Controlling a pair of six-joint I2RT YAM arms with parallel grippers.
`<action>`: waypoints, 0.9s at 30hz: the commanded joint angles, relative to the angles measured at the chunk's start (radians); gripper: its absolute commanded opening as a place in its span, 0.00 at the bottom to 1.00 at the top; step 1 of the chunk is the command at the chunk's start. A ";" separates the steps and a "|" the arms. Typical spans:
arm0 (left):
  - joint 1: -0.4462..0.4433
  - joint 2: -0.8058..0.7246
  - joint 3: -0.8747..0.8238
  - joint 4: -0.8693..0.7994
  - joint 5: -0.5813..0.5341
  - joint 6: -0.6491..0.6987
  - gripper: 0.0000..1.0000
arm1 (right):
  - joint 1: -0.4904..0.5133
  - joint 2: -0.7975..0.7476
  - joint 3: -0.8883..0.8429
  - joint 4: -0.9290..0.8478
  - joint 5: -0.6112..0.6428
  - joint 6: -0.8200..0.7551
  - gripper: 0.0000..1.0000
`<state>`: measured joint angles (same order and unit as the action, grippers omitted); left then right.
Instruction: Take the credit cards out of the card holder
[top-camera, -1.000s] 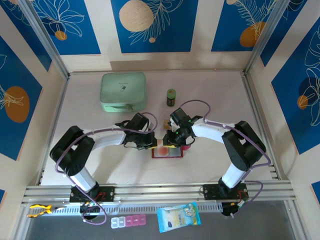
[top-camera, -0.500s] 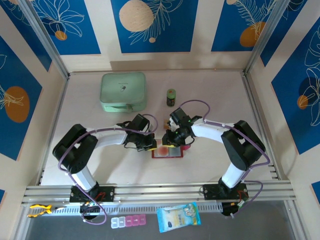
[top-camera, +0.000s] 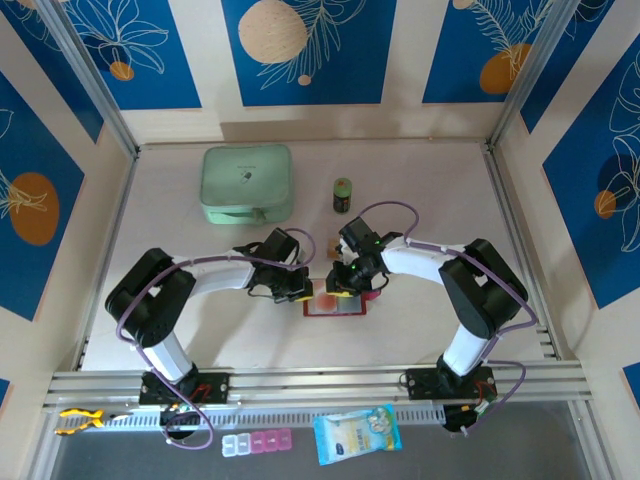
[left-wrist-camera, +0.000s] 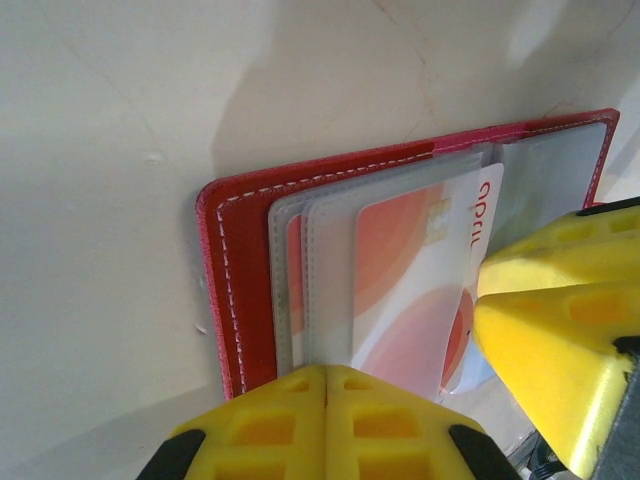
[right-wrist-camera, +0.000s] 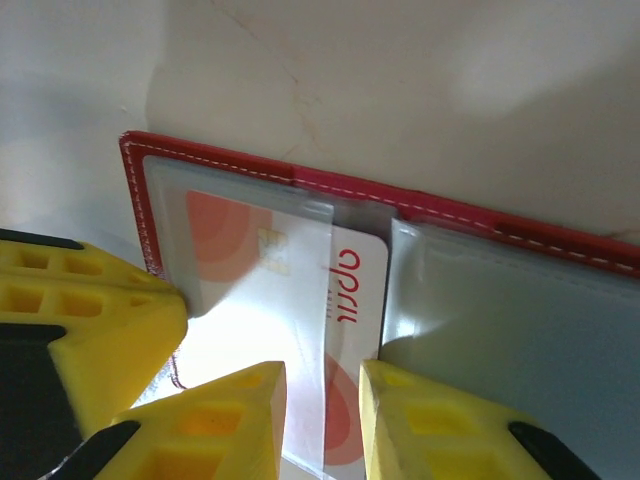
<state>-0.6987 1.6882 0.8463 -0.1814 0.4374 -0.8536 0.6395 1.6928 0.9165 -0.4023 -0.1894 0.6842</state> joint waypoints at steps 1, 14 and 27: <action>-0.006 0.004 -0.001 -0.032 -0.012 0.030 0.01 | -0.005 -0.012 0.015 -0.042 0.018 -0.017 0.26; -0.006 0.008 0.003 -0.032 -0.009 0.029 0.01 | 0.009 -0.018 0.005 0.020 -0.050 0.013 0.26; -0.005 0.008 0.000 -0.031 -0.011 0.028 0.01 | 0.008 0.042 0.000 0.020 -0.055 0.005 0.26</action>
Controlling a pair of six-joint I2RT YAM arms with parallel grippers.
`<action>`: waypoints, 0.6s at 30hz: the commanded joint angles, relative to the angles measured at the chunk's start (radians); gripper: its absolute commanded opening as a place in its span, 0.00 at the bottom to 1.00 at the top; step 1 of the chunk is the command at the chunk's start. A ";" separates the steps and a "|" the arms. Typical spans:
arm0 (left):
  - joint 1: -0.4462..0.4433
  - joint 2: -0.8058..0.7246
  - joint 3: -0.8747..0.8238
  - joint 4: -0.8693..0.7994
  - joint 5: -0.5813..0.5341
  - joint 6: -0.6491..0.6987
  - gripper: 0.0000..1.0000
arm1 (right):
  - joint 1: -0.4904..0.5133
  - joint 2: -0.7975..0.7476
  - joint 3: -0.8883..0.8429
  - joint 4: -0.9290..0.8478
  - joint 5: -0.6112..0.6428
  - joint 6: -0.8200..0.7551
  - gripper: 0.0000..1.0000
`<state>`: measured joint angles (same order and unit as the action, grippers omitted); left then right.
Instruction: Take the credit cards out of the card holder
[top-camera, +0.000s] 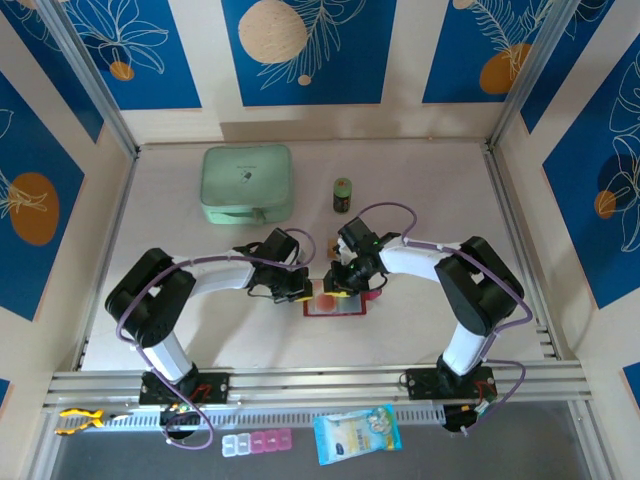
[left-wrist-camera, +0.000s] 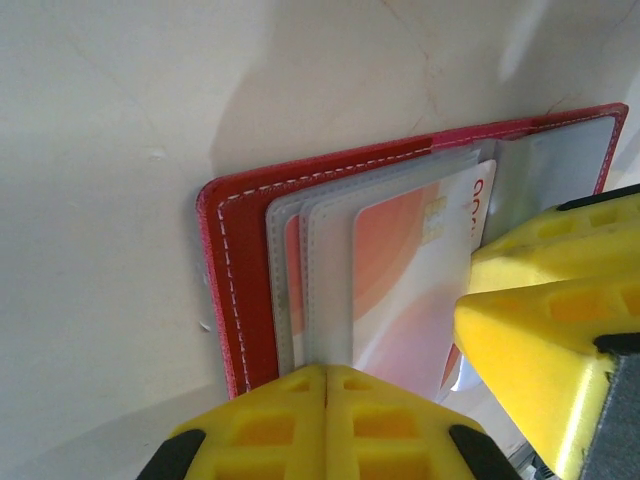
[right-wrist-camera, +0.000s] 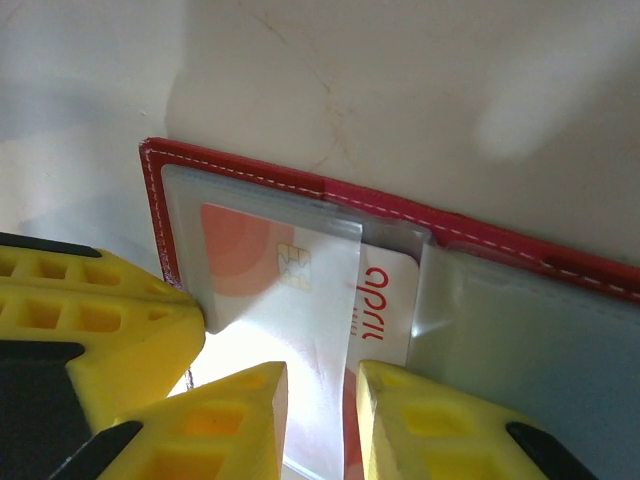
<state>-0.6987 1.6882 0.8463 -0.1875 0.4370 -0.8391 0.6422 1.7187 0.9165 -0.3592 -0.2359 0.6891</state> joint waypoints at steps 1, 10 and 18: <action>-0.006 0.008 0.000 -0.025 -0.010 0.014 0.01 | 0.007 0.014 0.006 -0.040 0.010 -0.003 0.26; -0.005 0.008 0.002 -0.030 -0.011 0.017 0.01 | 0.012 0.002 0.048 -0.145 0.102 -0.037 0.26; -0.005 0.002 0.013 -0.036 -0.008 0.017 0.01 | 0.020 -0.004 0.070 -0.169 0.117 -0.043 0.26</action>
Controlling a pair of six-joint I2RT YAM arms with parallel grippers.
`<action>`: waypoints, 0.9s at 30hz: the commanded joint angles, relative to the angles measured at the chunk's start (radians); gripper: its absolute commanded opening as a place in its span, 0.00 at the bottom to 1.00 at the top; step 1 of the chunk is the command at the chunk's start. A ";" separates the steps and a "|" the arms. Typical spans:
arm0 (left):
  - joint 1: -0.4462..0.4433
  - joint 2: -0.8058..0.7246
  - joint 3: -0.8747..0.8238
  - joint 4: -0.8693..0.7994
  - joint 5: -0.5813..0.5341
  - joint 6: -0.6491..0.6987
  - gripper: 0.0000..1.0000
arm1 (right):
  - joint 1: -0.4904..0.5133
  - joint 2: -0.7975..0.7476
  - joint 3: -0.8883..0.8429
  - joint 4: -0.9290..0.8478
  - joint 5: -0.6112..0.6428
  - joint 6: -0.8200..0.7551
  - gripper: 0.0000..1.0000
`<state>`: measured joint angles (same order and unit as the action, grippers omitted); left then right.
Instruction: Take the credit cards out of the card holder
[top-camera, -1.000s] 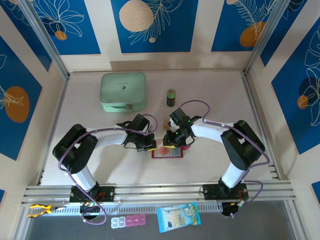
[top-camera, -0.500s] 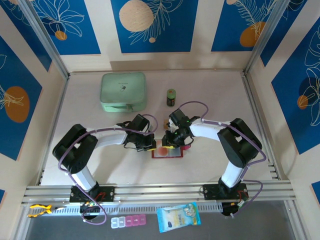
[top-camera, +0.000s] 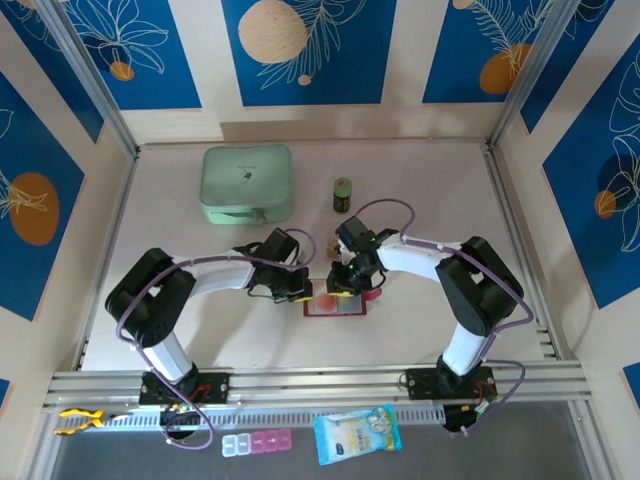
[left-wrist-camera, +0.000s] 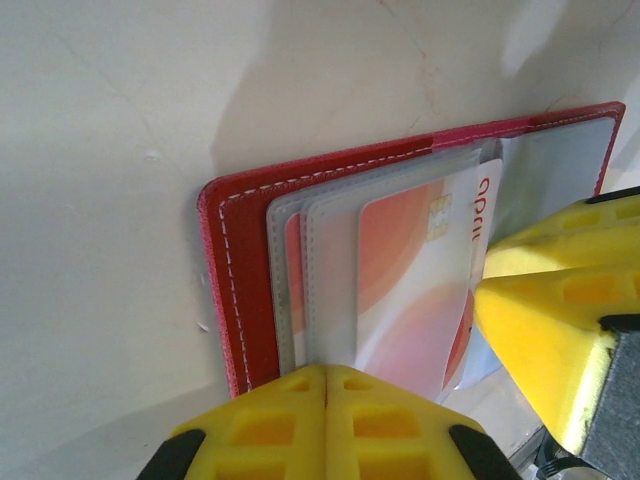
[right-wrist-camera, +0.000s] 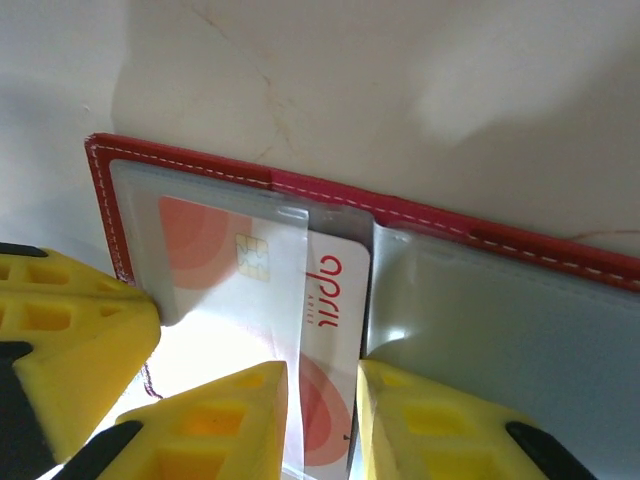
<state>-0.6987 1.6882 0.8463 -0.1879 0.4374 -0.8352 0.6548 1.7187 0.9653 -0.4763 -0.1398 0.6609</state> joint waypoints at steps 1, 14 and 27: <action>-0.005 -0.001 0.016 -0.037 -0.007 0.013 0.01 | 0.008 -0.006 0.021 -0.051 0.019 -0.016 0.26; -0.030 -0.016 0.078 -0.069 0.007 0.004 0.01 | -0.020 -0.050 -0.014 0.018 -0.059 0.013 0.26; -0.040 0.044 0.076 -0.083 -0.013 0.011 0.00 | -0.056 -0.065 -0.056 0.052 -0.092 0.019 0.26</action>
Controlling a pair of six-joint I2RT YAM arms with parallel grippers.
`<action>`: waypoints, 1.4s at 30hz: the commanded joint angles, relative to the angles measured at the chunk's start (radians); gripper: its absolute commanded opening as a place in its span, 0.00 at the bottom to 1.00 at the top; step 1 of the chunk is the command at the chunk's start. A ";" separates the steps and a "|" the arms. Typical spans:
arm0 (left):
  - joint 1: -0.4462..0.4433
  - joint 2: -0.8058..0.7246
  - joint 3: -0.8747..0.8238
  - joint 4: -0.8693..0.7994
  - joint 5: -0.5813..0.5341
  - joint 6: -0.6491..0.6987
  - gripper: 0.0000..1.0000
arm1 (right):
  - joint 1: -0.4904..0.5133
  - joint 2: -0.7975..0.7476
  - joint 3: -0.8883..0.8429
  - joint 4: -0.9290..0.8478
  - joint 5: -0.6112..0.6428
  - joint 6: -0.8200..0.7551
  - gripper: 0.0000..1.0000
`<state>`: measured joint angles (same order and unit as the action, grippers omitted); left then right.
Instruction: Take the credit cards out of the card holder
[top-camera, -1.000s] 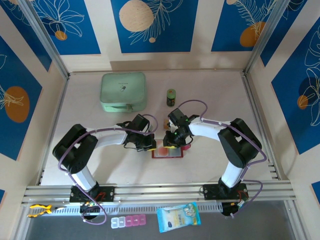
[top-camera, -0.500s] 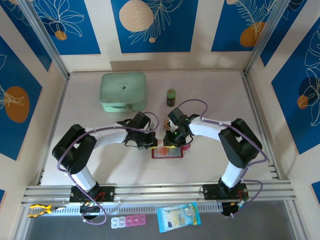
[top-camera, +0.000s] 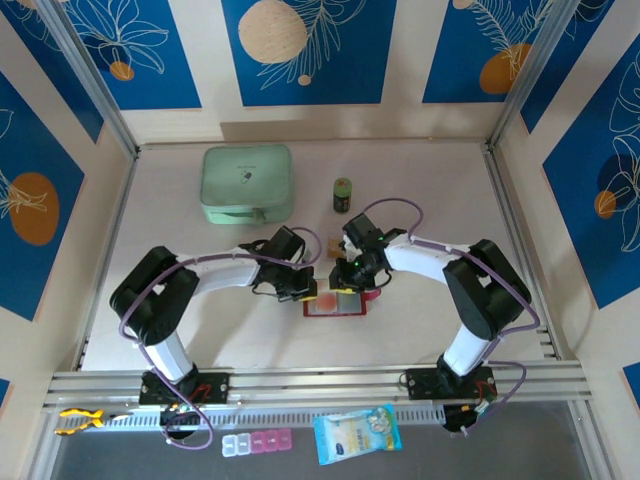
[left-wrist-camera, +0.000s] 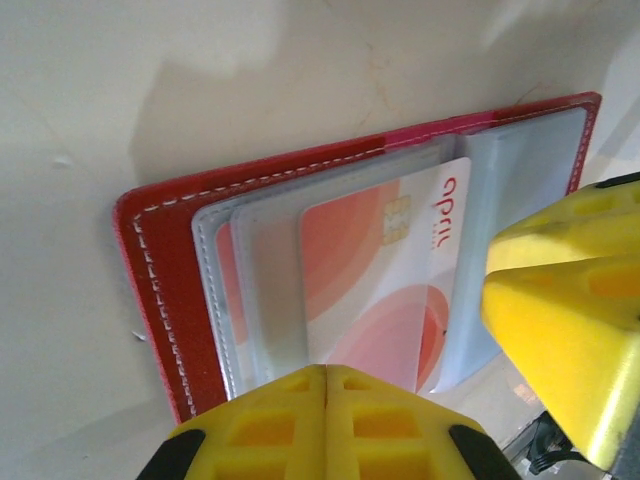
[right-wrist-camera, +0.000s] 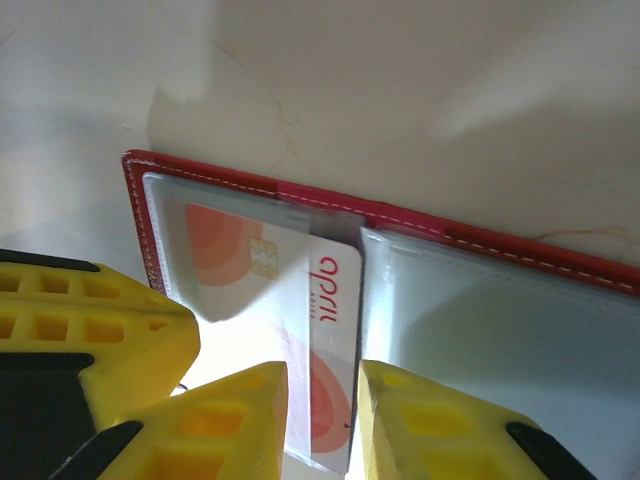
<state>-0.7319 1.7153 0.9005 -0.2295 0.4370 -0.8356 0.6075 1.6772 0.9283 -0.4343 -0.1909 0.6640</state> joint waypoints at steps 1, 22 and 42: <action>-0.008 0.019 0.022 -0.045 -0.014 0.014 0.00 | -0.010 -0.022 -0.022 0.015 -0.047 0.018 0.26; -0.006 0.032 0.020 -0.074 -0.042 0.029 0.00 | -0.022 0.031 -0.062 0.080 -0.107 0.031 0.26; -0.008 0.036 0.023 -0.079 -0.041 0.029 0.00 | -0.050 -0.019 -0.126 0.196 -0.222 0.074 0.20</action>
<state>-0.7319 1.7248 0.9085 -0.2558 0.4255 -0.8280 0.5610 1.6894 0.8215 -0.2592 -0.3595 0.7189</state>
